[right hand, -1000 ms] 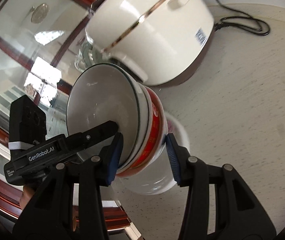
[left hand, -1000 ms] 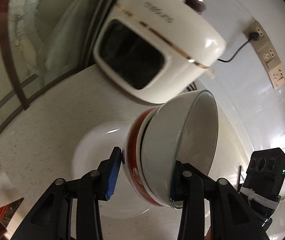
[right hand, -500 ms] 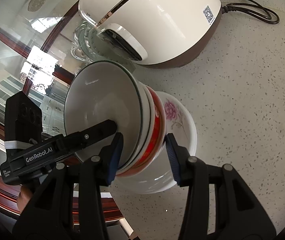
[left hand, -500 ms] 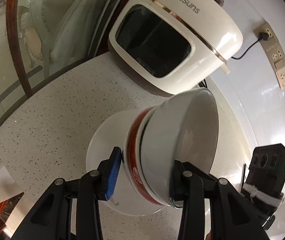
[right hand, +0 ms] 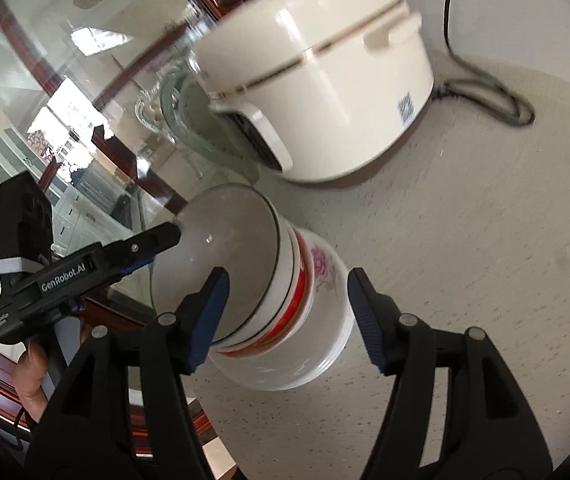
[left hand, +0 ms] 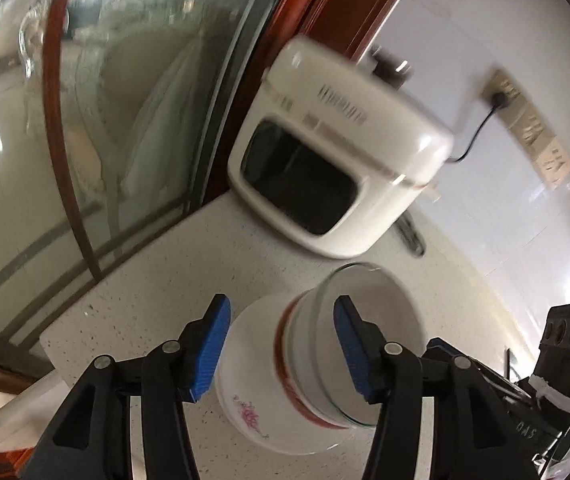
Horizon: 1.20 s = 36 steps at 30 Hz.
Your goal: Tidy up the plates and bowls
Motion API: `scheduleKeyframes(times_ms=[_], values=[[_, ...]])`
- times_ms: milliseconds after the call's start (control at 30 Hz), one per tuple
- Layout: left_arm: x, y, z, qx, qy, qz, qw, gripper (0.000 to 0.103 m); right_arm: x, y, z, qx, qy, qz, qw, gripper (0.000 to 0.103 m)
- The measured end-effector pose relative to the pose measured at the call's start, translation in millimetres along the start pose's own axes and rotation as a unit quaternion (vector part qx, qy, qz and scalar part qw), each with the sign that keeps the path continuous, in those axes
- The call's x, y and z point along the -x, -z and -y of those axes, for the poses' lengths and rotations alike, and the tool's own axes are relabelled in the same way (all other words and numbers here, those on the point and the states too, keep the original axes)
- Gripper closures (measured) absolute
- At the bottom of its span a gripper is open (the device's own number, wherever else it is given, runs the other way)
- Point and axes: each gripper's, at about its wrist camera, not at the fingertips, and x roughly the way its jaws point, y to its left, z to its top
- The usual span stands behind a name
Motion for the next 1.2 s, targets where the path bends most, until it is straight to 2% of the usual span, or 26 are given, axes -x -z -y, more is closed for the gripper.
scheduleKeyframes(times_ms=[67, 100, 133, 200, 233, 267, 367, 500, 533, 600, 667, 767, 800, 900, 1000, 1200], values=[[24, 11, 15, -0.041, -0.012, 0.045, 0.9981, 0.043, 25, 6, -2, 0.021, 0.002, 0.040, 0.999, 0.034], [39, 21, 23, -0.063, -0.028, 0.075, 0.9948, 0.032, 34, 10, -3, 0.033, 0.007, 0.055, 0.998, 0.028], [54, 32, 29, -0.080, -0.050, 0.110, 0.9895, 0.015, 47, 16, -4, 0.051, 0.016, 0.076, 0.996, 0.026], [82, 60, 39, -0.108, -0.089, 0.178, 0.9740, 0.000, 66, 29, -6, 0.082, 0.028, 0.106, 0.991, 0.022], [92, 76, 45, -0.126, -0.103, 0.203, 0.9655, 0.000, 72, 36, -8, 0.097, 0.033, 0.114, 0.988, 0.022], [99, 94, 52, -0.144, -0.124, 0.211, 0.9588, 0.000, 78, 45, -8, 0.114, 0.039, 0.121, 0.985, 0.022], [104, 125, 60, -0.142, -0.141, 0.205, 0.9581, 0.000, 87, 71, -3, 0.154, 0.050, 0.129, 0.978, 0.022], [94, 164, 67, -0.132, -0.170, 0.172, 0.9613, 0.000, 89, 93, 5, 0.189, 0.049, 0.127, 0.972, 0.022], [90, 173, 68, -0.136, -0.183, 0.167, 0.9593, 0.000, 86, 96, 4, 0.199, 0.051, 0.127, 0.970, 0.022], [75, 191, 77, -0.145, -0.234, 0.150, 0.9495, 0.000, 83, 105, 6, 0.224, 0.054, 0.126, 0.965, 0.022], [66, 204, 80, -0.144, -0.252, 0.147, 0.9456, 0.000, 85, 112, 11, 0.231, 0.046, 0.125, 0.964, 0.022], [60, 207, 76, -0.114, -0.195, 0.129, 0.9656, 0.000, 86, 117, 24, 0.217, 0.028, 0.138, 0.966, 0.022], [59, 207, 76, -0.108, -0.192, 0.131, 0.9666, 0.000, 87, 118, 28, 0.211, 0.025, 0.134, 0.968, 0.022], [56, 204, 85, -0.116, -0.215, 0.135, 0.9602, 0.000, 87, 119, 36, 0.194, 0.015, 0.125, 0.973, 0.021], [55, 204, 87, -0.109, -0.213, 0.132, 0.9619, 0.000, 82, 117, 41, 0.176, 0.008, 0.111, 0.978, 0.021], [50, 206, 91, -0.113, -0.219, 0.130, 0.9604, 0.000, 75, 121, 44, 0.171, 0.010, 0.096, 0.980, 0.021]])
